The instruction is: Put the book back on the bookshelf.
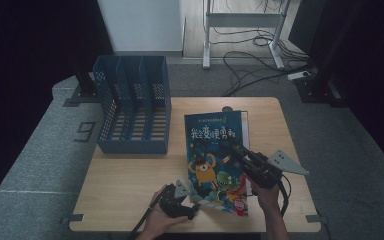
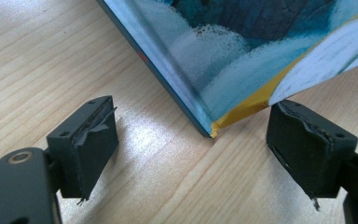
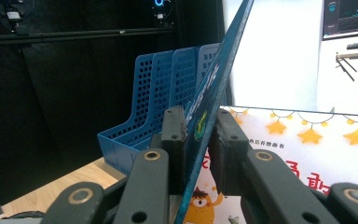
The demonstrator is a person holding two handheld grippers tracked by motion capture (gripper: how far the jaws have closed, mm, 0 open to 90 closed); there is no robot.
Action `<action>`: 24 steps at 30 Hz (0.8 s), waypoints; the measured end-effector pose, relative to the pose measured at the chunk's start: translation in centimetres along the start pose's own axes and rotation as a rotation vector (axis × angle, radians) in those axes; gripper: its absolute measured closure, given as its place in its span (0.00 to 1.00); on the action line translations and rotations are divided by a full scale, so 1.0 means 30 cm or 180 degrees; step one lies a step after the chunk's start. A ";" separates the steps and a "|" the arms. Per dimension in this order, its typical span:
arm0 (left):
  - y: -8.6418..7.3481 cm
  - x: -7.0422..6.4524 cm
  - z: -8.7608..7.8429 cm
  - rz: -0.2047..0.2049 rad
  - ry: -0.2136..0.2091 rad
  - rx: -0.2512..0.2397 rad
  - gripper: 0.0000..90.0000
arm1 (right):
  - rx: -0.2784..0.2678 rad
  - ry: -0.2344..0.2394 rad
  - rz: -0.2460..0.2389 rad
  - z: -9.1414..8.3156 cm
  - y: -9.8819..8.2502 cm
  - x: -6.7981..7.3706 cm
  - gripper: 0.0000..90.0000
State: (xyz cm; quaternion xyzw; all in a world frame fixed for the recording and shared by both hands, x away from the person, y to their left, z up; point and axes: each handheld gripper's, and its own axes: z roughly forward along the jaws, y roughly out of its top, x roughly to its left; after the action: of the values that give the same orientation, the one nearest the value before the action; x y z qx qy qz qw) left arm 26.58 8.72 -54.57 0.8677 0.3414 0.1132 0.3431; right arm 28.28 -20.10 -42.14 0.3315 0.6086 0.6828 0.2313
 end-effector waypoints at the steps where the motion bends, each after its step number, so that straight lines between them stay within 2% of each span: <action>1: 0.002 0.001 0.001 -0.0005 -0.0004 0.0002 0.18 | 0.0001 -0.0007 -0.0003 -0.001 0.001 0.001 0.84; 7: 0.011 0.009 0.004 -0.0006 -0.0007 0.0037 0.18 | -0.0009 -0.0034 -0.0095 -0.002 0.007 0.016 0.84; 14: 0.016 0.020 0.006 -0.0023 -0.0014 0.0047 0.18 | -0.0051 0.0031 -0.0171 -0.004 0.008 0.023 0.84; 20: 0.025 0.034 0.009 -0.0055 -0.0007 0.0079 0.18 | -0.0087 0.0029 -0.0185 -0.004 0.007 0.025 0.84; 24: 0.036 0.058 0.013 -0.0099 0.0057 0.0130 0.18 | -0.0109 0.0099 -0.0161 0.016 0.005 0.024 0.85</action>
State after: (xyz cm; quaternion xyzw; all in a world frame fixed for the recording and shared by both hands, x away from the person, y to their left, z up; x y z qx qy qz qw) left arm 28.61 9.12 -54.18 0.8681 0.3601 0.1087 0.3239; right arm 28.16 -19.29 -41.87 0.3014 0.6085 0.6921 0.2447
